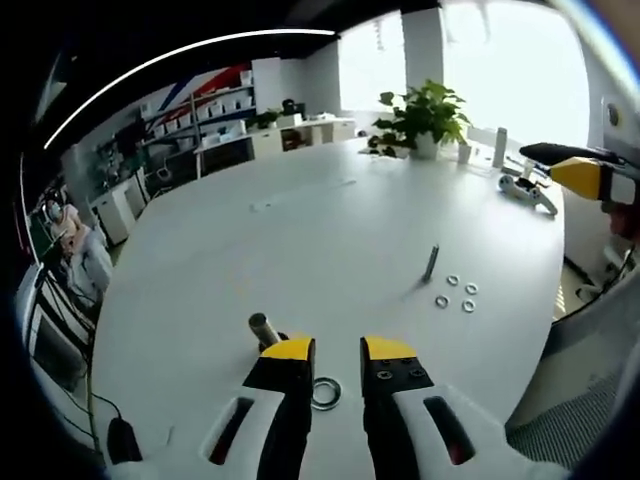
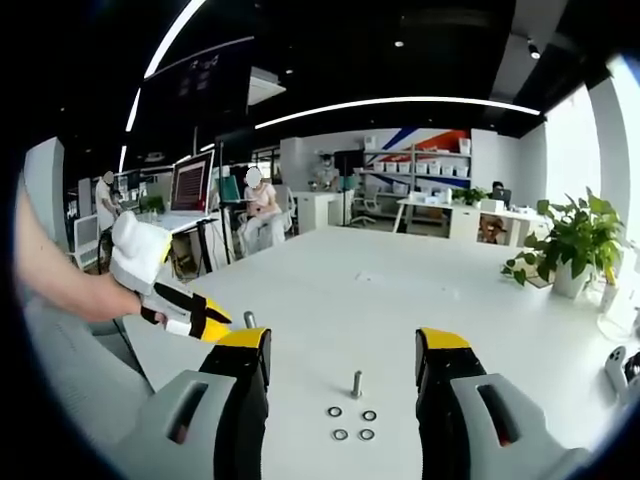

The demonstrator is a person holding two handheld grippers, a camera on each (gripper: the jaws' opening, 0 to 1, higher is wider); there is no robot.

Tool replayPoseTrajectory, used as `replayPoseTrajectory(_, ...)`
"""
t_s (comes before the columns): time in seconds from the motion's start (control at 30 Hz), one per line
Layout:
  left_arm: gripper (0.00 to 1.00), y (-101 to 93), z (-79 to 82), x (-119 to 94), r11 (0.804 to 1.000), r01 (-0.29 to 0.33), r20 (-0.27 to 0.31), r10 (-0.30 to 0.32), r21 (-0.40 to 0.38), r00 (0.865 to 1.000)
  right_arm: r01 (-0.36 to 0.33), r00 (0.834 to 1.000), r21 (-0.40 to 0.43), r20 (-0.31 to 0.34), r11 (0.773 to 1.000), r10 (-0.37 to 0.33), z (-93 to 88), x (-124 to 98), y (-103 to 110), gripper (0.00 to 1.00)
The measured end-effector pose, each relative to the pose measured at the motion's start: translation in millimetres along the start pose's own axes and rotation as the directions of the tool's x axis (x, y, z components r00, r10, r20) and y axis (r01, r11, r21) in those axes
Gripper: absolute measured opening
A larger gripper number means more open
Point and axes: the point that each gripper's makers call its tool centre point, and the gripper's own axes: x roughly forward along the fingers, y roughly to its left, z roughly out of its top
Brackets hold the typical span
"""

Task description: Place the washer onto the threaded stud by aligning its center hole with the stud, sliding it down to the base, and recovering from edge contact or off-axis alignment until the washer reaches the visible bottom stop.

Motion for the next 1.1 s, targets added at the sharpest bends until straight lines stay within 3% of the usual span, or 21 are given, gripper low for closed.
replayPoseTrajectory(1.1, 0.15, -6.2, -29.2, 24, 0.998, 0.043, -0.131, -0.037, 0.039, 0.991, 0.001, 1.0, 0.001, 0.001, 1.0, -0.001, 0.9, 0, -1, 0.6)
